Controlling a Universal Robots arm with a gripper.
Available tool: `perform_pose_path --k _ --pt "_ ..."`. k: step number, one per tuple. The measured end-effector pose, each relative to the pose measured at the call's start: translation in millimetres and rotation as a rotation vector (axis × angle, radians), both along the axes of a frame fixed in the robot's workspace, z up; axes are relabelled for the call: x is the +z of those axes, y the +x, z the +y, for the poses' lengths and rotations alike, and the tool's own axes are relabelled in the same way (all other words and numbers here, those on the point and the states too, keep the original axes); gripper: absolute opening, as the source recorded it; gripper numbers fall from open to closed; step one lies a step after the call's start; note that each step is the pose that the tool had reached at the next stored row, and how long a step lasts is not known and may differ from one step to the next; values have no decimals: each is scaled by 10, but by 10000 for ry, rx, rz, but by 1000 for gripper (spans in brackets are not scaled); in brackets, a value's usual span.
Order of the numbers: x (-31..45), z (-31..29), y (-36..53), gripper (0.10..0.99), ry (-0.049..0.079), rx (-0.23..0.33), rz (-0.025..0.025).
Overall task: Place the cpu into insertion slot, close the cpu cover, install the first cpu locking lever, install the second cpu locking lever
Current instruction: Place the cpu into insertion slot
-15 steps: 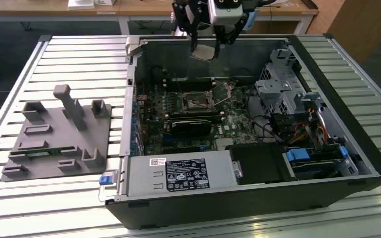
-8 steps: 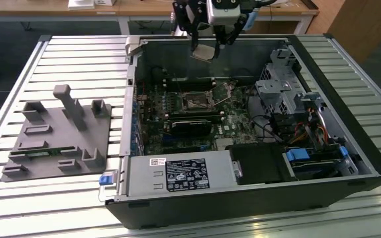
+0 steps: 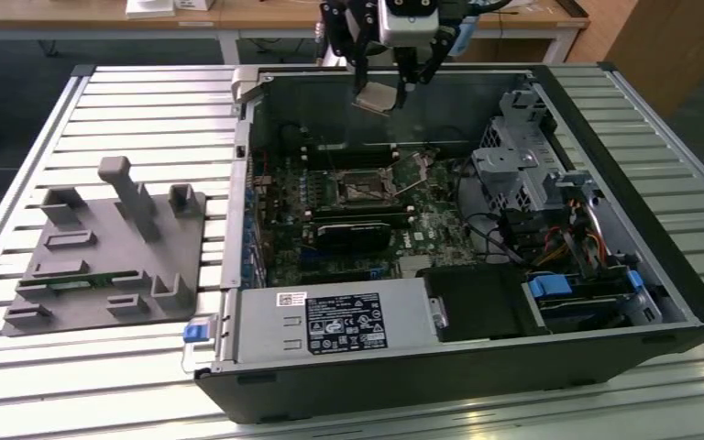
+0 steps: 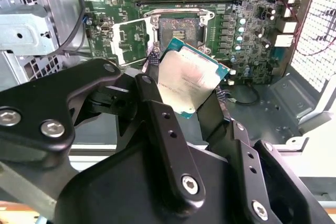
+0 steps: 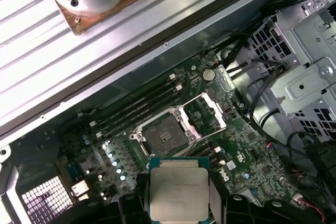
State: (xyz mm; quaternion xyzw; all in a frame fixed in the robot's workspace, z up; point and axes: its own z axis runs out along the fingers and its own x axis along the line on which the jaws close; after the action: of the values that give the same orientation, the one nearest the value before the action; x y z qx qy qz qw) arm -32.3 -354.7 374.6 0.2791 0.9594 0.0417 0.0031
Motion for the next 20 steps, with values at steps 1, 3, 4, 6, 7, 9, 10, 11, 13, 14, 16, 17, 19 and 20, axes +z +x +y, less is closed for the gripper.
perform_pose_path --k 1,3,4,6,7,9,10,11,13,14,16,17,19,20 --pt "0 0 0 541 0 -51 0" --pt "-1 0 0 541 0 -168 -1" --pt "-2 0 0 541 0 -242 0" --pt "-3 0 0 541 0 -386 0" --pt "-3 0 0 541 -1 -455 0" --pt "-4 0 0 541 -4 -628 -1" --pt "-5 0 0 541 -6 -773 -1" --pt "-5 0 0 541 -8 -942 -1" --pt "-7 0 0 541 -9 -1312 -1" --pt "-8 0 0 541 -11 -1488 -1" --pt "-10 0 0 541 -16 -1830 -1" --pt "-10 0 0 541 -19 -2000 -1" --pt "-12 0 0 541 -26 -2326 -1" --pt "-13 0 0 541 -33 -2503 -2"
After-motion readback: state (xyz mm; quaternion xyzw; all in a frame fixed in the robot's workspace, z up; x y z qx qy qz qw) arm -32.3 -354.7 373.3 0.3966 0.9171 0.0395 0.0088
